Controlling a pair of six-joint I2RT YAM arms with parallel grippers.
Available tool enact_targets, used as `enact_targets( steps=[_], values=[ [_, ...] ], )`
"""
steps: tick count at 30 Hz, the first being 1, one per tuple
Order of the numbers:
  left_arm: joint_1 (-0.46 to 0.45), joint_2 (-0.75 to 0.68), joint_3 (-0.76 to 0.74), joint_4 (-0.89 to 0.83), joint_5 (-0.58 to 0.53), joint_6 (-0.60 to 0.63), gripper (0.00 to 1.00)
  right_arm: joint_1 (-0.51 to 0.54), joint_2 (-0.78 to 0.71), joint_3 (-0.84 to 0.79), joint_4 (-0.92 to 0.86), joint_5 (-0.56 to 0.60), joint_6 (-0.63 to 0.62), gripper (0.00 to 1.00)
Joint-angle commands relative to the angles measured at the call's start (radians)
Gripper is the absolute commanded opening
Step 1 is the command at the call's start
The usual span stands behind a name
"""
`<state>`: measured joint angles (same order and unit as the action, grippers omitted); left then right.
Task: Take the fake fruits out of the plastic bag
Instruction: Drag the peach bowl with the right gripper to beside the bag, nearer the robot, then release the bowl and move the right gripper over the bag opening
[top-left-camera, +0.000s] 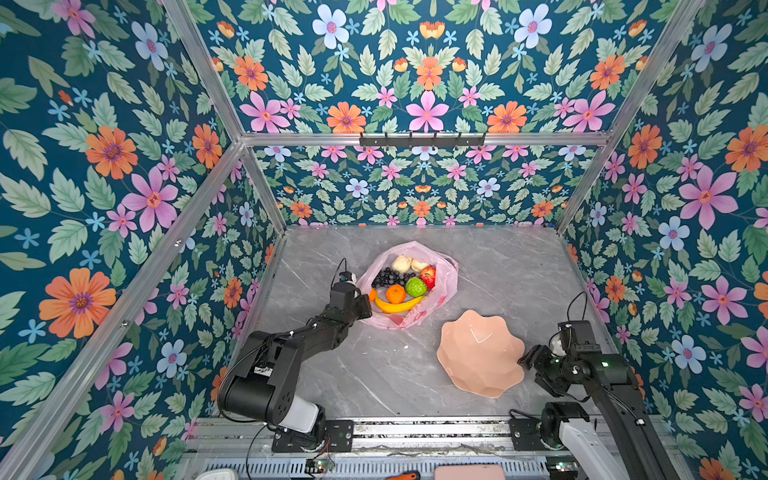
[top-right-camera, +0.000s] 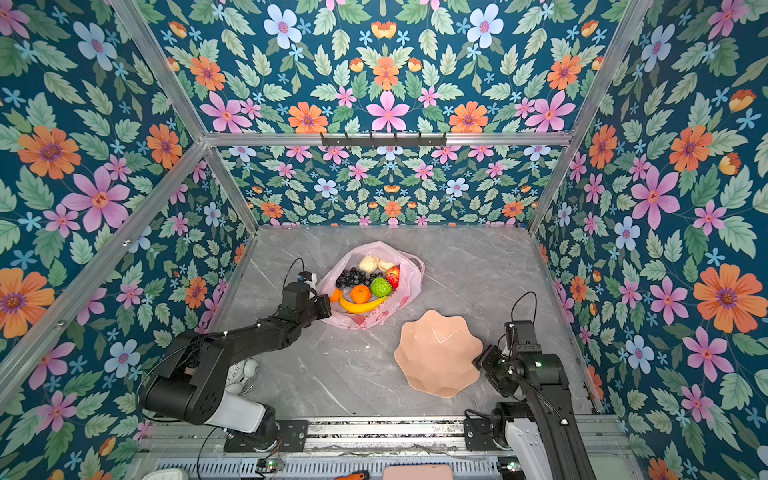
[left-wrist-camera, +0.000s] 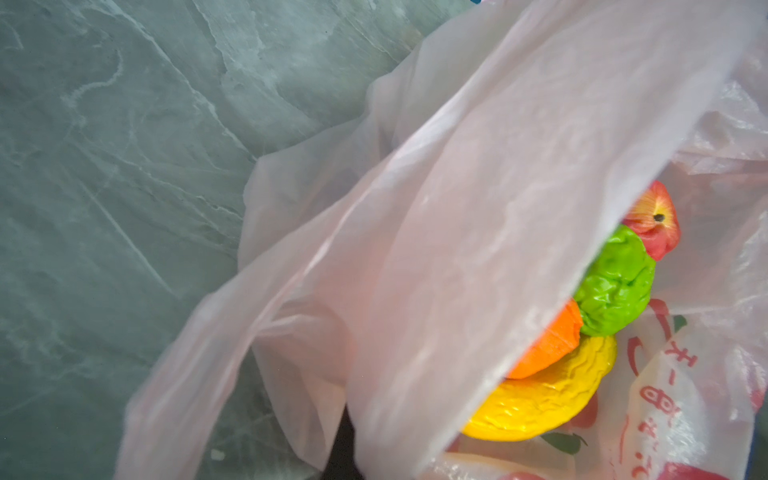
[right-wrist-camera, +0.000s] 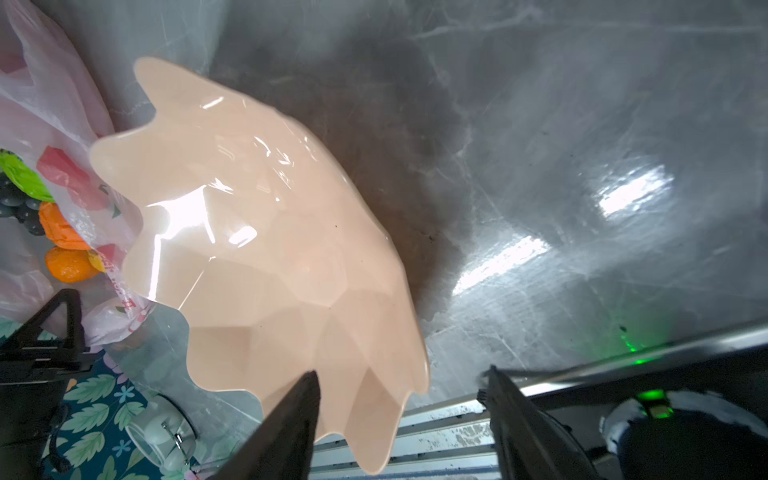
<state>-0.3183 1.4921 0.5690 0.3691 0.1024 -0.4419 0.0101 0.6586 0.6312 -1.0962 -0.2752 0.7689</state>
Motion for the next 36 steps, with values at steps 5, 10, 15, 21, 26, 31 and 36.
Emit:
enact_targets(
  steps=[5, 10, 15, 21, 26, 31, 36],
  values=[
    [-0.012, 0.004, 0.011, 0.004, -0.003, 0.015, 0.0, 0.164, 0.121, 0.167, 0.062, 0.294, 0.031, 0.68],
    [-0.024, 0.011, 0.022, -0.001, 0.003, 0.02, 0.0, 0.238, 0.303, 0.299, 0.259, 0.32, -0.067, 0.7],
    [-0.03, 0.007, 0.022, -0.002, -0.003, 0.026, 0.0, 0.312, 0.55, 0.436, 0.455, 0.282, -0.176, 0.74],
    [-0.038, -0.001, 0.022, -0.001, 0.01, 0.032, 0.0, 0.436, 0.86, 0.656, 0.546, 0.296, -0.314, 0.81],
    [-0.042, 0.002, 0.022, 0.002, 0.014, 0.037, 0.0, 0.488, 1.082, 0.831, 0.545, 0.34, -0.396, 0.85],
    [-0.046, 0.004, 0.022, 0.008, 0.014, 0.042, 0.0, 0.494, 1.25, 0.986, 0.492, 0.379, -0.444, 0.86],
    [-0.048, 0.007, 0.022, 0.013, 0.014, 0.045, 0.0, 0.505, 1.362, 1.091, 0.458, 0.407, -0.47, 0.86]
  ],
)
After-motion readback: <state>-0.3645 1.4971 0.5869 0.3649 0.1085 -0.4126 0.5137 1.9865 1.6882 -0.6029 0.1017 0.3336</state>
